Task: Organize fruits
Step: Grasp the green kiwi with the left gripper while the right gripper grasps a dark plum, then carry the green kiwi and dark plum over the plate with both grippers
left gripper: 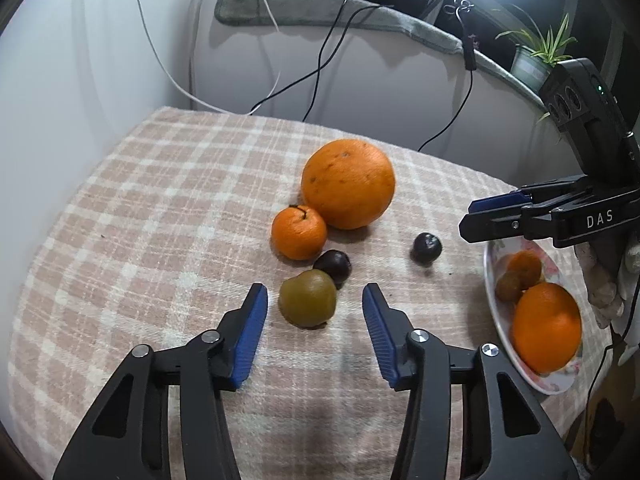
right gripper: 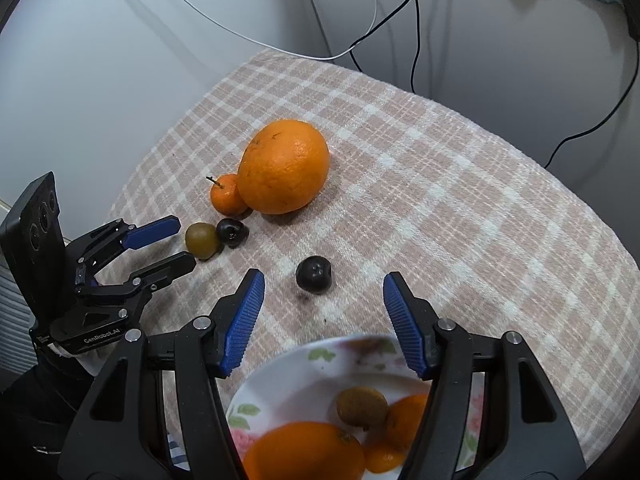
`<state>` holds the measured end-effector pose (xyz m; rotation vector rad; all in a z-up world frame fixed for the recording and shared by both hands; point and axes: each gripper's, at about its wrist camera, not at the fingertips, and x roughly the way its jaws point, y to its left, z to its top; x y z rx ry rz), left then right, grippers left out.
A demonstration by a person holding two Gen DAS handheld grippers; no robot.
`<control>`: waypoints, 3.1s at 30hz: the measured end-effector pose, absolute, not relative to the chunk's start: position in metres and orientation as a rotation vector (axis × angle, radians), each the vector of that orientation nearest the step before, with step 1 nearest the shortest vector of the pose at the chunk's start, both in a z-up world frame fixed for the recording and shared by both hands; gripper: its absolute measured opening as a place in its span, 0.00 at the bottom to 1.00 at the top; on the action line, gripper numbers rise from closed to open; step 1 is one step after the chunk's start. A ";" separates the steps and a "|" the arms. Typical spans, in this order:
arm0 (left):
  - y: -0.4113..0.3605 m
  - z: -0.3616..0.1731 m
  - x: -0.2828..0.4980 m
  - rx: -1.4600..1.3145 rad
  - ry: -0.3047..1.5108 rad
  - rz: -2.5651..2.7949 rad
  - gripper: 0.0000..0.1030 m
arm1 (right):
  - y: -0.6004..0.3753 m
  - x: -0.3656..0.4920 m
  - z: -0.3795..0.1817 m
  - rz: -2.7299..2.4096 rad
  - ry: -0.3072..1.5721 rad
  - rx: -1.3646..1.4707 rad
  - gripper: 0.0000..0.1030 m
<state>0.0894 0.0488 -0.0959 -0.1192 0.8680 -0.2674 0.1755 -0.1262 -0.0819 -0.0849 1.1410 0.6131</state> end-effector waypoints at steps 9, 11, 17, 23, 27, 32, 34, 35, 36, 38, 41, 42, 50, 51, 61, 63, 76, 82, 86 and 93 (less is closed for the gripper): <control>0.050 -0.105 0.096 -0.121 0.895 -0.274 0.38 | -0.112 0.190 -0.096 0.613 1.200 -0.121 0.55; 0.050 -0.106 0.097 -0.120 0.897 -0.276 0.36 | -0.109 0.192 -0.099 0.614 1.211 -0.123 0.54; 0.051 -0.110 0.099 -0.123 0.903 -0.276 0.29 | -0.102 0.196 -0.108 0.612 1.245 -0.136 0.40; 0.050 -0.109 0.099 -0.121 0.899 -0.274 0.26 | -0.098 0.199 -0.110 0.615 1.256 -0.148 0.30; 0.051 -0.109 0.098 -0.127 0.894 -0.272 0.25 | -0.090 0.197 -0.110 0.626 1.250 -0.168 0.23; 0.053 -0.104 0.093 -0.143 0.882 -0.272 0.25 | -0.094 0.196 -0.106 0.623 1.231 -0.147 0.23; 0.053 -0.101 0.091 -0.152 0.875 -0.274 0.25 | -0.098 0.193 -0.102 0.624 1.221 -0.137 0.23; 0.053 -0.100 0.090 -0.154 0.871 -0.275 0.25 | -0.101 0.190 -0.099 0.626 1.216 -0.135 0.23; 0.053 -0.097 0.089 -0.155 0.865 -0.277 0.25 | -0.103 0.188 -0.097 0.627 1.210 -0.134 0.23; 0.052 -0.092 0.085 -0.158 0.856 -0.284 0.25 | -0.107 0.183 -0.092 0.632 1.196 -0.130 0.23; 0.048 -0.085 0.082 -0.160 0.841 -0.298 0.25 | -0.112 0.174 -0.083 0.635 1.172 -0.121 0.23; 0.046 -0.083 0.081 -0.161 0.837 -0.303 0.25 | -0.115 0.171 -0.080 0.634 1.162 -0.118 0.23; 0.027 -0.071 0.078 -0.163 0.813 -0.351 0.25 | -0.135 0.154 -0.063 0.618 1.104 -0.088 0.23; 0.024 -0.070 0.077 -0.163 0.811 -0.356 0.25 | -0.139 0.152 -0.061 0.616 1.098 -0.082 0.23; -0.003 -0.063 0.076 -0.158 0.804 -0.418 0.25 | -0.180 0.124 -0.049 0.573 1.033 -0.024 0.23; -0.009 -0.062 0.075 -0.158 0.805 -0.430 0.25 | -0.188 0.117 -0.048 0.562 1.020 -0.014 0.23; -0.040 -0.063 0.080 -0.151 0.822 -0.494 0.25 | -0.229 0.077 -0.060 0.516 0.978 0.066 0.23; -0.051 -0.064 0.081 -0.145 0.832 -0.511 0.25 | -0.236 0.059 -0.066 0.505 0.976 0.059 0.23; -0.056 -0.064 0.082 -0.140 0.836 -0.517 0.25 | -0.236 0.054 -0.069 0.506 0.979 0.051 0.23; -0.062 -0.063 0.083 -0.128 0.842 -0.522 0.25 | -0.236 0.050 -0.077 0.512 0.993 0.047 0.23</control>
